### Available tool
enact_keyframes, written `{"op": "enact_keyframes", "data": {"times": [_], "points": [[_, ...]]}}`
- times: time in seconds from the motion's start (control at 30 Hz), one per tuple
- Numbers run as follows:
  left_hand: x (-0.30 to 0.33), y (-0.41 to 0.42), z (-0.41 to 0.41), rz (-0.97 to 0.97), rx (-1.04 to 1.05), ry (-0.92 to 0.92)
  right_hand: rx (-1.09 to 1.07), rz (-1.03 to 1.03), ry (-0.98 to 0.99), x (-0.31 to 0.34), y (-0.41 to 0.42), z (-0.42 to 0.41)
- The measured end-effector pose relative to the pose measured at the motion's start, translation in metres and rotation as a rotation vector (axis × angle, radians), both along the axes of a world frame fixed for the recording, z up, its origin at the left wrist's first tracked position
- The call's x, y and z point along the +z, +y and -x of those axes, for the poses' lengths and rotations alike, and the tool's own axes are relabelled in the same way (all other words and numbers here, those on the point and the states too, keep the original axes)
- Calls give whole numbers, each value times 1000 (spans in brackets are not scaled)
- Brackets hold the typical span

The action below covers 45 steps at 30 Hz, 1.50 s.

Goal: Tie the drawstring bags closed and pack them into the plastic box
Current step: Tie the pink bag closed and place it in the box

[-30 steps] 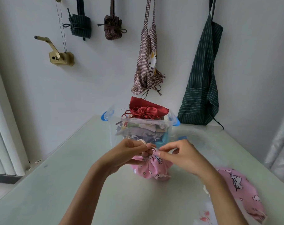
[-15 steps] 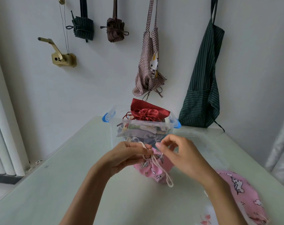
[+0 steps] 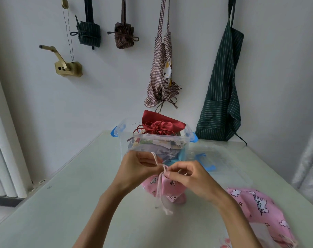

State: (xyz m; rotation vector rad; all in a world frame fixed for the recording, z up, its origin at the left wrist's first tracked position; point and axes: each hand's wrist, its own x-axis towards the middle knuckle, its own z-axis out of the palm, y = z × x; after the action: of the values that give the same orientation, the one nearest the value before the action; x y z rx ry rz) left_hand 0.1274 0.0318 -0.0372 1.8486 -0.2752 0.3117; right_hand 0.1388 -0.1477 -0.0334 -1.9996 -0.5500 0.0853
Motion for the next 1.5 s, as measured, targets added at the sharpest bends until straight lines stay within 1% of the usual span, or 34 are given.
{"op": "enact_keyframes", "data": {"times": [0.1, 0.17, 0.27, 0.33, 0.43, 0.53, 0.57, 0.6, 0.67, 0.73, 0.8, 0.87, 0.9, 1.0, 1.03, 1.07, 1.1, 1.17, 1.2, 1.23, 1.27, 1.3, 1.4, 1.43, 1.47, 1.5], "points": [[-6, -1, -2, -52, 119, -96, -59, -56, 91, -2, -1, -1], [-8, -1, -4, -92, 145, -124, -102, -99, 164, -3, -2, -4], [-10, -2, -6, -140, 105, -148, -74, -127, 253, -5, 0, -3], [-11, -2, -7, -143, 82, -137, -67, -184, 287, -7, 3, -3], [-12, -1, -8, -133, 45, -100, -112, -248, 270, -9, 2, -4], [-12, 0, -9, -97, -44, -66, -130, -222, 162, -6, -6, -5], [-12, 0, -10, -94, -64, -64, -151, -192, 94, -4, -8, -5], [-13, 0, -11, -97, -79, -61, -193, -126, -2, -3, -9, -4], [-14, -1, -13, -104, -112, -52, -299, 91, -229, -2, -8, -3], [-15, -3, -14, -94, -128, -44, -358, 254, -377, -3, -3, 0], [-14, -4, -14, -77, -139, -39, -414, 284, -449, -7, 2, 0], [-13, -6, -14, -63, -150, -34, -497, 270, -500, -11, 6, -2], [-13, -7, -14, -69, -149, -33, -525, 259, -494, -14, 8, -3], [-15, -9, -15, -85, -144, -33, -551, 309, -404, -21, 10, -8], [-16, -8, -15, -79, -137, -33, -531, 264, -359, -22, 8, -11], [-16, -7, -16, -67, -126, -33, -487, 139, -289, -22, 5, -14], [-16, -4, -16, -49, -112, -31, -422, -35, -178, -20, 1, -17], [-16, -1, -17, -14, -92, -29, -219, -368, 146, -12, -7, -15], [-15, 0, -17, -5, -89, -27, -104, -474, 294, -9, -11, -13], [-15, 1, -17, 2, -93, -24, -29, -513, 386, -7, -14, -12], [-14, 2, -17, 8, -100, -21, -11, -480, 415, -7, -17, -12], [-14, 3, -17, 11, -106, -20, -56, -393, 369, -8, -19, -12], [-16, 6, -17, 3, -101, -16, -364, -17, 49, -9, -22, -14], [-17, 6, -18, -2, -97, -14, -433, 32, -28, -9, -21, -14], [-18, 6, -18, -10, -94, -12, -466, 18, -57, -8, -19, -14], [-18, 4, -18, -18, -95, -13, -460, -58, -30, -5, -18, -14]]}}
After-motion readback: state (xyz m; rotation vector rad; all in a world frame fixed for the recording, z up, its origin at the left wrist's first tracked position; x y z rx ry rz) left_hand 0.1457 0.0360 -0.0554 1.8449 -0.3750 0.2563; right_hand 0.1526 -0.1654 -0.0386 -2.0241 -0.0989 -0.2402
